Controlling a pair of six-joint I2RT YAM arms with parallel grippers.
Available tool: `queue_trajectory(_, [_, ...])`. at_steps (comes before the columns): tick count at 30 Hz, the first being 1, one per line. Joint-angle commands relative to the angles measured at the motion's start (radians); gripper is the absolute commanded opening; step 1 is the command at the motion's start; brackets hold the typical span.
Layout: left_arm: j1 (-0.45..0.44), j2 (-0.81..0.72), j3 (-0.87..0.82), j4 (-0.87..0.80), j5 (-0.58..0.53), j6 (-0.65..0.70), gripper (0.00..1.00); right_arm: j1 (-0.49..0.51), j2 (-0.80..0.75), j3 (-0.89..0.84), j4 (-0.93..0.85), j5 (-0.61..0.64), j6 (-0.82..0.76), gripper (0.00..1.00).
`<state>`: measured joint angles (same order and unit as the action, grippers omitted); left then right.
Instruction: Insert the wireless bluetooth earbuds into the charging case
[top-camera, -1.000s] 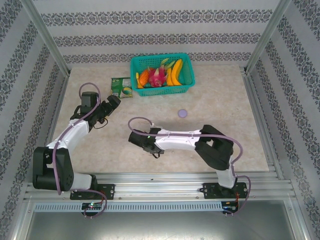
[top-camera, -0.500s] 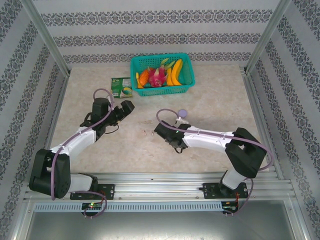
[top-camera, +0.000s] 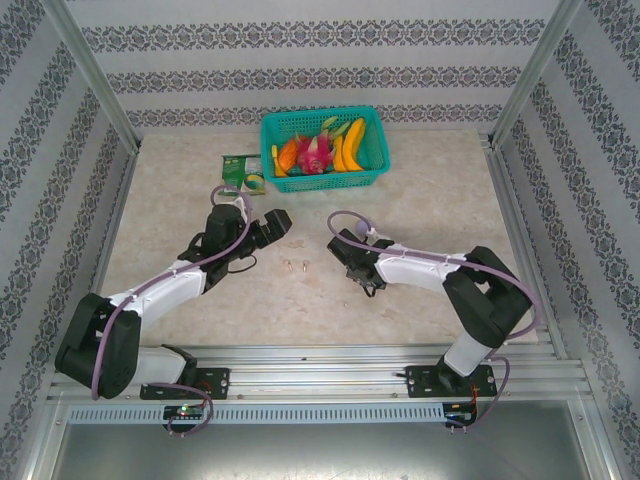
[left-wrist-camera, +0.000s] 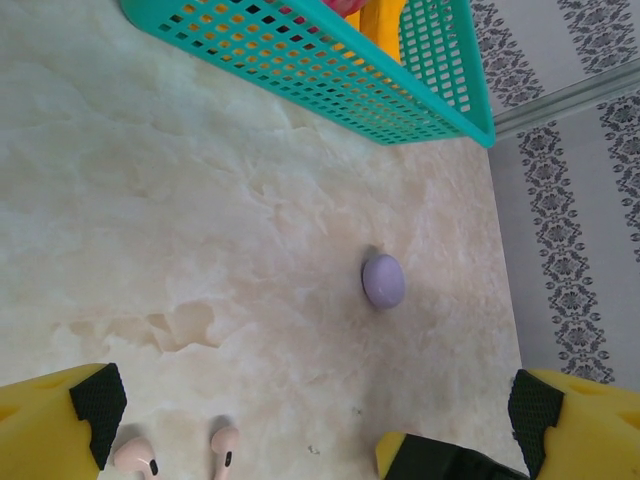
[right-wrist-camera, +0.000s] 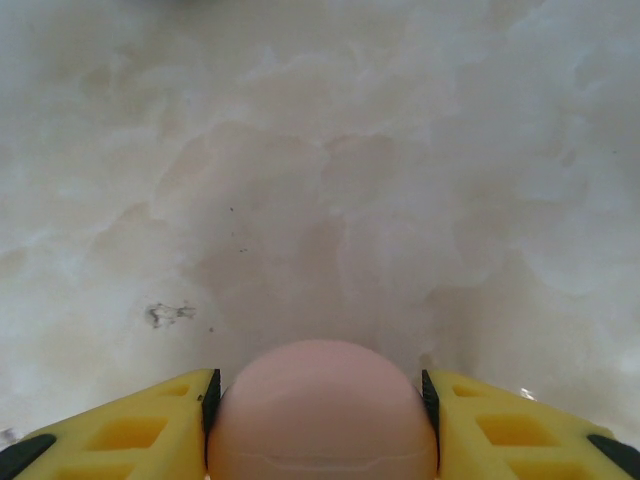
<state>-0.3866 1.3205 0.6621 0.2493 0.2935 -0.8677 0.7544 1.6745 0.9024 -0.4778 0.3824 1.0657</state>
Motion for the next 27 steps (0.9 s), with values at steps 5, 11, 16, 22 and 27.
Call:
queue_trajectory(5, [-0.032, 0.018, -0.005, 0.074, -0.041, 0.028, 1.00, -0.008, 0.072, -0.023, 0.036, -0.025, -0.019, 0.50])
queue_trajectory(11, [-0.040, 0.037, 0.015, 0.087, -0.037, 0.045, 1.00, -0.015, 0.067, -0.023, 0.069, -0.049, -0.022, 0.49])
queue_trajectory(16, [-0.057, 0.057, 0.025, 0.106, -0.026, 0.066, 1.00, -0.038, -0.012, -0.024, 0.094, -0.073, -0.032, 0.48])
queue_trajectory(22, [-0.092, 0.079, -0.010, 0.231, 0.013, 0.091, 1.00, -0.092, -0.143, -0.001, 0.099, -0.101, -0.043, 0.48])
queue_trajectory(27, [-0.126, 0.153, -0.035, 0.392, 0.065, 0.093, 1.00, -0.158, -0.217, 0.014, 0.110, -0.146, -0.037, 0.48])
